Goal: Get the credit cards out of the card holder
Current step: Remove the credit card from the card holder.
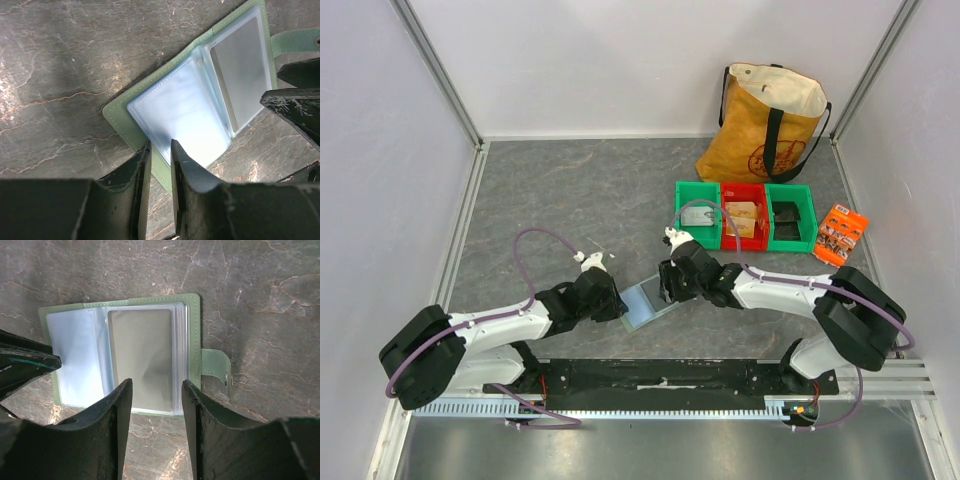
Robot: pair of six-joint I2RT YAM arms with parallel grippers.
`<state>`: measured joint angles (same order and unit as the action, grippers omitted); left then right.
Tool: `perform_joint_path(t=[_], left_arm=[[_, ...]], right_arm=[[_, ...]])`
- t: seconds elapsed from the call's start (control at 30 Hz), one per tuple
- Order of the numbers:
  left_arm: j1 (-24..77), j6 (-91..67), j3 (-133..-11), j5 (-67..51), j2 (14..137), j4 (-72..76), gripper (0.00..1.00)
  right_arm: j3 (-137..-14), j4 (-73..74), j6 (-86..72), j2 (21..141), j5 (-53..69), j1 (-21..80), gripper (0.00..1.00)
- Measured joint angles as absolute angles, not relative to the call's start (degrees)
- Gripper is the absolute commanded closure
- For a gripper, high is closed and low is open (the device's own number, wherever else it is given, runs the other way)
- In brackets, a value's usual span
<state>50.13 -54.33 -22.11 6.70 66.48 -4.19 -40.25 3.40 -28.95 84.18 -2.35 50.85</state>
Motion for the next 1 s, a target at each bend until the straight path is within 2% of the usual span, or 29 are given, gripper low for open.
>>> perform_joint_path(t=[0.13, 0.43, 0.57, 0.63, 0.8, 1.0], left_arm=[[50.13, -54.33, -22.11, 6.70, 66.48, -4.19, 0.72], [50.13, -54.33, -22.11, 6.70, 66.50, -4.19, 0.72], [50.13, -54.33, -22.11, 6.70, 66.52, -4.16, 0.72], [50.13, -54.33, -22.11, 6.70, 66.57, -4.16, 0.72], [50.13, -54.33, -22.11, 6.68, 66.57, -4.14, 0.72], [50.13, -54.33, -22.11, 6.68, 66.57, -4.14, 0.72]], right_arm=[[-40.25, 2.42, -28.21, 86.37, -0.60, 50.39, 0.49], [-40.25, 0.80, -26.68, 87.39, 2.92, 49.98, 0.63], [-40.27, 0.89, -26.20, 87.39, 3.97, 49.95, 0.64], [-40.32, 0.97, -25.96, 87.39, 4.40, 49.89, 0.63], [-41.36, 2.81, -25.65, 86.65, 5.93, 49.76, 0.52], [-44.38, 4.36, -25.34, 84.55, 9.41, 49.95, 0.51]])
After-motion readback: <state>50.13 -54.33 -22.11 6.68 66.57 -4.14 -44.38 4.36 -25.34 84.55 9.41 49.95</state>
